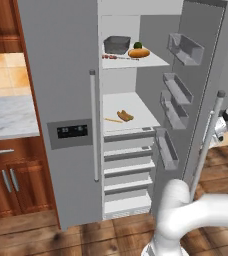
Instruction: Place the tupperware on the top shelf of the fridge. Make space for the tupperware among the existing items by rearranging them on the shelves if needed. Close the fridge door when finished.
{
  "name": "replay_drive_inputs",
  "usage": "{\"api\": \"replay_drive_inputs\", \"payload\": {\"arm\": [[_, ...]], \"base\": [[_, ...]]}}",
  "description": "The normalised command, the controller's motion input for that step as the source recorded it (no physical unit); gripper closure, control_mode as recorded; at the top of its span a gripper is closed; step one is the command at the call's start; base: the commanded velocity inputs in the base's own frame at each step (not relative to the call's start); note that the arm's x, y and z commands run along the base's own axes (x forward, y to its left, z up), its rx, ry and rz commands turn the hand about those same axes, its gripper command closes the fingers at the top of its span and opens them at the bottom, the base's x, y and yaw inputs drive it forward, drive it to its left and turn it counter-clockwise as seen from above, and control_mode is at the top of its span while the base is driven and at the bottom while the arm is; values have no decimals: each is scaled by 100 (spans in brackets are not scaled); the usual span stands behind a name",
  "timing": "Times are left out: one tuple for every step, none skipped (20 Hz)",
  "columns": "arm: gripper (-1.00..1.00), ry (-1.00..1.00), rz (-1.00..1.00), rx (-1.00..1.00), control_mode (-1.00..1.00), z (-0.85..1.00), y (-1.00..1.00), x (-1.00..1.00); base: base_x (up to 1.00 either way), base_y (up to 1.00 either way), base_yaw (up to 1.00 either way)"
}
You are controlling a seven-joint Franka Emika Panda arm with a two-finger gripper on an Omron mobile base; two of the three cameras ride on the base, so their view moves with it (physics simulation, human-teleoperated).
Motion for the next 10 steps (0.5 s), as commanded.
{"api": "replay_drive_inputs", "payload": {"arm": [[-100, -8, 11, -7, -100, -14, 100, 0], [-100, -10, 7, -6, -100, -6, 100, 0], [-100, -17, 2, -5, -100, 0, 100, 0], [-100, -18, 0, -4, -100, 0, 100, 8], [-100, -19, 0, -1, -100, 0, 100, 18], [-100, -18, 0, 0, -100, 0, 99, 26], [-100, -17, 0, 0, -100, 1, 86, 34], [-100, -16, 0, 0, -100, 5, 74, 41], [-100, -16, -7, 0, -100, 11, 61, 49], [-100, -19, -11, 0, -100, 16, 59, 49]], "base": [[0, 0, 0], [0, 0, 0], [0, 0, 0], [0, 0, 0], [0, 0, 0], [0, 0, 0], [0, 0, 0], [0, 0, 0], [0, 0, 0], [0, 0, 0]]}}
